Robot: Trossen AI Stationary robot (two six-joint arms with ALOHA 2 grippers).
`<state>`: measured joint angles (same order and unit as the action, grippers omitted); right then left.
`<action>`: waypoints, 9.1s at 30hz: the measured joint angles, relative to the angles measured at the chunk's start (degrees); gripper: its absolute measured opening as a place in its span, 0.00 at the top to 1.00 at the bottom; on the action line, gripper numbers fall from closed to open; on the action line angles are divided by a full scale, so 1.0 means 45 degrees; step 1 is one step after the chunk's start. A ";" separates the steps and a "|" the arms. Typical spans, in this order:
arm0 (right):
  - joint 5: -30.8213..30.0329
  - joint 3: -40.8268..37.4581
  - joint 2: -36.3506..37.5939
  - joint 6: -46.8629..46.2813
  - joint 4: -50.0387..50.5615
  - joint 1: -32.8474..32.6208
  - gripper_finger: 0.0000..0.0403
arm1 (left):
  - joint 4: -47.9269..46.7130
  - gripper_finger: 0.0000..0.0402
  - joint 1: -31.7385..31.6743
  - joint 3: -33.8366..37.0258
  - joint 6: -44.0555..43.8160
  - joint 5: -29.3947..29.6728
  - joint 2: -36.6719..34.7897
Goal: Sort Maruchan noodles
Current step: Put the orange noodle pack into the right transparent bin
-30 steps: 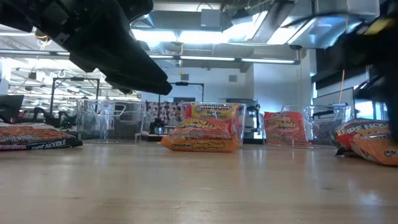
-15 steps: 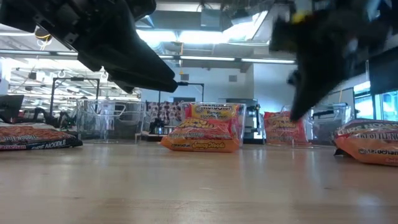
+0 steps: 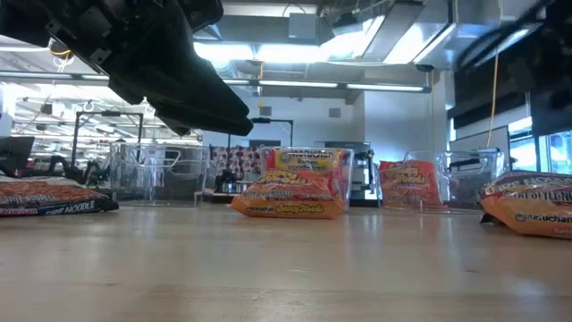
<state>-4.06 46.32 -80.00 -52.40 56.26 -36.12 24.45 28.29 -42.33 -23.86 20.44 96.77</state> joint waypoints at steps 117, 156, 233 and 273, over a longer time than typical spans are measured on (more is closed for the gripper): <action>0.1881 0.0415 0.1363 1.0563 -0.8556 0.9225 0.74 | -0.8399 0.74 -0.1010 -0.2369 0.3010 0.1341 -0.1715; 0.0586 0.2396 -0.2279 1.9276 -0.3555 1.9370 0.64 | -0.2623 0.74 -0.2511 0.3298 0.1965 -0.0813 -0.6013; -0.3593 -0.2315 0.1081 0.7044 -1.4948 0.2615 0.38 | -1.5427 0.74 0.0381 -0.2110 -0.8675 0.0559 -0.3870; -0.5526 -0.2301 -0.0143 0.6897 -1.4942 0.2531 0.38 | -0.1007 0.74 -0.5169 -0.1412 -0.1278 0.2900 0.2104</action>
<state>-28.93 35.97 -80.64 -21.37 -10.98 -24.73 19.92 5.03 -48.68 -29.61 33.48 106.24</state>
